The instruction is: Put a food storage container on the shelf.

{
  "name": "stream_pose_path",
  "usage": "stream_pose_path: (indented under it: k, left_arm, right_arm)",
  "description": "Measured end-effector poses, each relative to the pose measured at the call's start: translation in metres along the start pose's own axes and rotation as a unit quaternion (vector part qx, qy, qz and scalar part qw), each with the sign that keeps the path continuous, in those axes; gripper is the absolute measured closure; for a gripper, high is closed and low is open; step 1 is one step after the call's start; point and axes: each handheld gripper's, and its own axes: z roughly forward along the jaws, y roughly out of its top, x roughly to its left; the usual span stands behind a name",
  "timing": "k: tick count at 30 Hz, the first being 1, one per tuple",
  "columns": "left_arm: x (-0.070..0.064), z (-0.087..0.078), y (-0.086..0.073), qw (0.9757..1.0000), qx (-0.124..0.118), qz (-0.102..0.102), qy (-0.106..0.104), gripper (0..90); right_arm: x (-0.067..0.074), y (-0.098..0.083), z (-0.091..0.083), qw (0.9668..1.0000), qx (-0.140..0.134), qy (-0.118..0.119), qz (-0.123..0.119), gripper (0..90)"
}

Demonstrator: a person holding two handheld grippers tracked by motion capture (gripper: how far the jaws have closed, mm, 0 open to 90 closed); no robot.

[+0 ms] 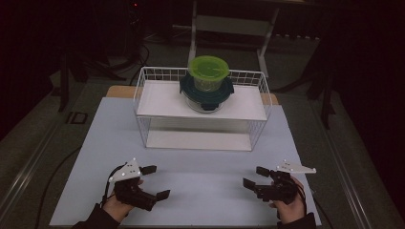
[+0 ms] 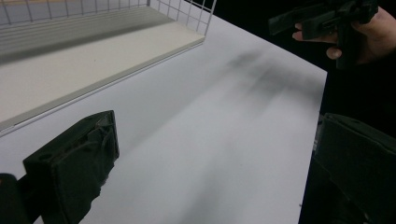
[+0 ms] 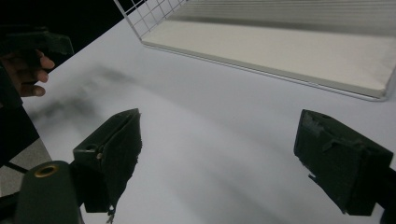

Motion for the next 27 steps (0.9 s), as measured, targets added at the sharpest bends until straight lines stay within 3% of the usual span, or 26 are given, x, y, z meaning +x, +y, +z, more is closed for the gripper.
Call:
stream_pose_path:
  k: [6,16,27]
  left_arm:
    - [0.002,-0.004,-0.006,1.0,-0.006,0.001,0.008,0.0]
    - [0.007,-0.006,-0.012,0.9996,-0.02,0.0,0.021,0.0]
    - [0.01,-0.005,-0.014,0.9995,-0.025,-0.003,0.018,0.0]
  right_arm:
    - [-0.008,-0.005,-0.002,0.9998,-0.007,-0.016,-0.013,14.7]
    - [-0.014,-0.01,0.002,0.9995,-0.002,-0.028,-0.013,14.6]
    - [-0.021,-0.013,0.005,0.9993,0.003,-0.035,-0.011,15.0]
